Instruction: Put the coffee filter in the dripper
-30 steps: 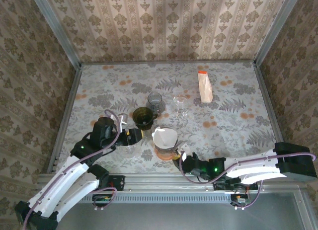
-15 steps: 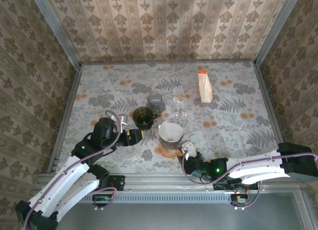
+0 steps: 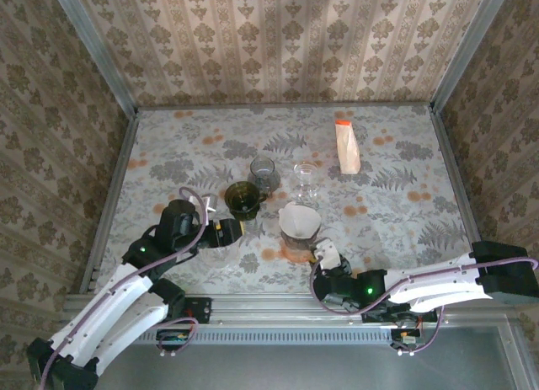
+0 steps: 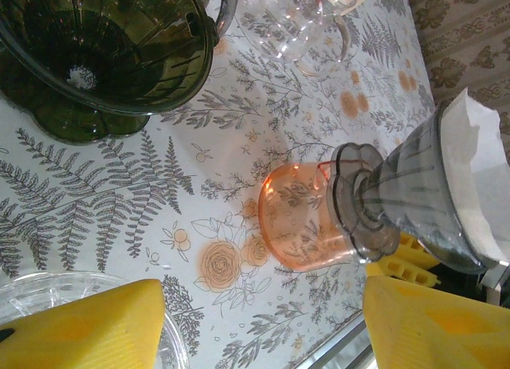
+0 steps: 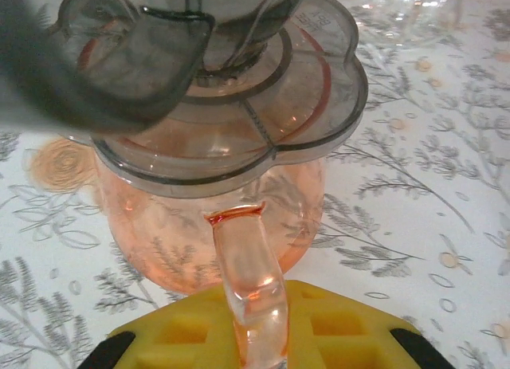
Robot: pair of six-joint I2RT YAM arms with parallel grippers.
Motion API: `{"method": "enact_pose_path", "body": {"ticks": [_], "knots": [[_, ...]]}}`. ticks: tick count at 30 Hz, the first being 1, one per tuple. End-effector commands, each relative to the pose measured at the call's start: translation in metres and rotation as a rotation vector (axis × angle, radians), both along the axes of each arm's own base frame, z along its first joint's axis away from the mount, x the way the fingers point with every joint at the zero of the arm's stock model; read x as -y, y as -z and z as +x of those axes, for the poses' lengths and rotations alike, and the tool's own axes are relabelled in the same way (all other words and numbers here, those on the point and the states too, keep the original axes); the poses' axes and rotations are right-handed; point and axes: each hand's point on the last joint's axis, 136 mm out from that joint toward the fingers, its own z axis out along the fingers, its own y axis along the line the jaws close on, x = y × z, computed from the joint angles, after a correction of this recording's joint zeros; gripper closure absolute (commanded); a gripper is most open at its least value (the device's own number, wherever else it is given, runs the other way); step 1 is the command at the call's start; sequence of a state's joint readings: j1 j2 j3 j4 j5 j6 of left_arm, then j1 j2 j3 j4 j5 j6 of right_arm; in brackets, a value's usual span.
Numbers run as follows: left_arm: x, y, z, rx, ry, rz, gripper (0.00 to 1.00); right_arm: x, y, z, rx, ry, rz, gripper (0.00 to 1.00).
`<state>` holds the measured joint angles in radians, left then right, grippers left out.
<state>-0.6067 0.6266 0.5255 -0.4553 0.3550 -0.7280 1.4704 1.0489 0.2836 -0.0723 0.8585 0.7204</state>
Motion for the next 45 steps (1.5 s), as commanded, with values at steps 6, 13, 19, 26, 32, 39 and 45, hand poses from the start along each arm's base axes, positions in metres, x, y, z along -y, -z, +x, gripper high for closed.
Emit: {"method": "enact_pose_path", "body": {"ticks": [6, 13, 19, 26, 32, 39, 45], "knots": [[0.002, -0.001, 0.0, -0.002, 0.003, -0.023, 0.32, 0.037, -0.018, 0.018, 0.127, 0.217, 0.007, 0.81], [0.003, -0.002, 0.0, 0.002, 0.005, -0.027, 0.32, 0.06, -0.017, 0.024, 0.141, 0.318, 0.009, 0.81], [0.003, -0.003, 0.0, 0.004, 0.005, -0.029, 0.32, 0.068, -0.01, 0.035, 0.104, 0.351, 0.009, 0.81], [0.002, -0.002, -0.001, 0.005, 0.004, -0.03, 0.32, 0.077, -0.005, 0.046, 0.09, 0.417, -0.026, 0.82], [0.002, -0.005, -0.001, 0.01, 0.004, -0.031, 0.32, 0.083, 0.0, 0.051, 0.103, 0.476, -0.077, 0.83], [0.002, -0.005, -0.001, 0.012, 0.008, -0.029, 0.32, 0.091, 0.005, 0.058, 0.099, 0.53, -0.088, 0.82], [0.002, -0.006, -0.001, 0.014, 0.013, -0.031, 0.32, 0.095, 0.003, 0.064, 0.109, 0.581, -0.113, 0.82]]}}
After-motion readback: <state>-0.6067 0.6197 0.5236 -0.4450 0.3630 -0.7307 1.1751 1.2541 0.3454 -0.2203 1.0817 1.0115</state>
